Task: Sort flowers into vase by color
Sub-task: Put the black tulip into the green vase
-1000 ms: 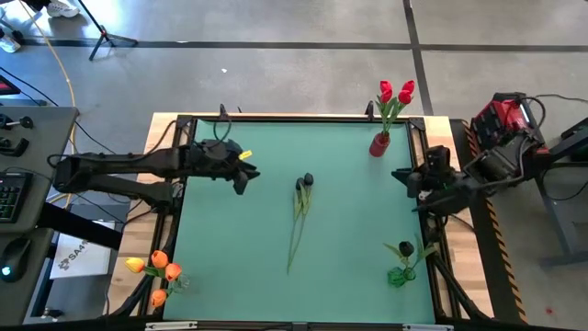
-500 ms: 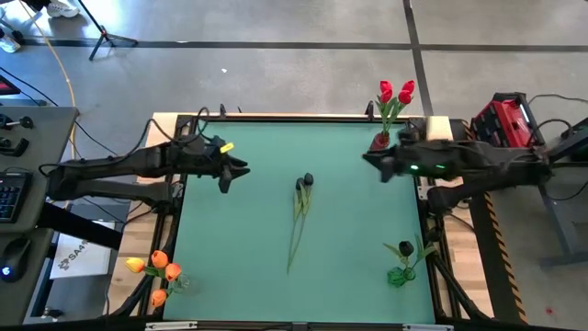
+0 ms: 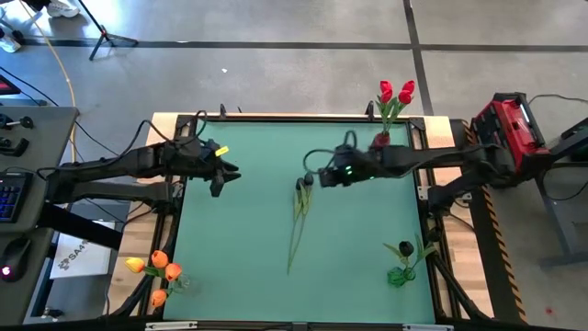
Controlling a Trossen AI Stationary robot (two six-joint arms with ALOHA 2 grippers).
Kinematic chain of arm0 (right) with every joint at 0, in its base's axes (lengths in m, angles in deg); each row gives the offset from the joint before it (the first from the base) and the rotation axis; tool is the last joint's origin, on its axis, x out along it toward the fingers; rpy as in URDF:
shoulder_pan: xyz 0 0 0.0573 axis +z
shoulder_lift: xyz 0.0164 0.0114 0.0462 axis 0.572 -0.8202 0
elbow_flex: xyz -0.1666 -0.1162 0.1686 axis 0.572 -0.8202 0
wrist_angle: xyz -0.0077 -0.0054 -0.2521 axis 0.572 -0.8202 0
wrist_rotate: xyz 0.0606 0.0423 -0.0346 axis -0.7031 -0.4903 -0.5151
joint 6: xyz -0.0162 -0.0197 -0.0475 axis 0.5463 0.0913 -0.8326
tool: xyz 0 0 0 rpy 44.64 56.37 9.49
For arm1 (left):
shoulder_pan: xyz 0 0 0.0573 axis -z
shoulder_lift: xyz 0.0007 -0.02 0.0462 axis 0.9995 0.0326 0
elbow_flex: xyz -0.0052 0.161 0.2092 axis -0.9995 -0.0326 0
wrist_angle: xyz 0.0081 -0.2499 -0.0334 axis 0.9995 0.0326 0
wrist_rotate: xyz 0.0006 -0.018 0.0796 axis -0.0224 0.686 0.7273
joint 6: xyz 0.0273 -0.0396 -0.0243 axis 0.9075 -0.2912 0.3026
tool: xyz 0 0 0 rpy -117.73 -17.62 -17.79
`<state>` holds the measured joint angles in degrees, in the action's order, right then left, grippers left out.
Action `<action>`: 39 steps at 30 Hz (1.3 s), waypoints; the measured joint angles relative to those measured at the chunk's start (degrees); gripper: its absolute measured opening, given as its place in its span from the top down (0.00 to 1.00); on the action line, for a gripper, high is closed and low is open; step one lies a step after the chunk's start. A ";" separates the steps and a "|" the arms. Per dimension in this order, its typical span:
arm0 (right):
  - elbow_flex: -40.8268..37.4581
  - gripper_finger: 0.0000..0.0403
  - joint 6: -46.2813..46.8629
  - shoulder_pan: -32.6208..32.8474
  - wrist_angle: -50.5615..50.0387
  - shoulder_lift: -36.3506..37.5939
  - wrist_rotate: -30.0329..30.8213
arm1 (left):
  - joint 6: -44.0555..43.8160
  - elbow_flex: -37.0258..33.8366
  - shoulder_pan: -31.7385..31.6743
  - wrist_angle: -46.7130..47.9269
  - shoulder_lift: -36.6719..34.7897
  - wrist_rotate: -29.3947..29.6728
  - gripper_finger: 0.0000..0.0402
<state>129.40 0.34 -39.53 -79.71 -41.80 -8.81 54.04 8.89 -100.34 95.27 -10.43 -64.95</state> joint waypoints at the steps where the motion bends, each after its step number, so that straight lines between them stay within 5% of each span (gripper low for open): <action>1: 0.00 0.71 1.11 0.23 0.44 -1.80 -0.43 | 0.07 0.00 0.00 1.38 -0.46 0.32 0.69; 21: 0.00 0.71 10.16 1.77 14.56 -19.85 -2.16 | -3.52 -7.56 0.02 2.42 -8.91 -0.32 0.69; 39: 0.00 0.71 9.40 -0.30 13.62 -22.94 -0.01 | -9.54 -20.54 2.13 -10.82 -14.73 0.27 0.69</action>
<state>129.40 9.74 -39.83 -66.09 -64.74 -8.83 44.51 -11.65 -98.21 84.45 -25.16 -64.68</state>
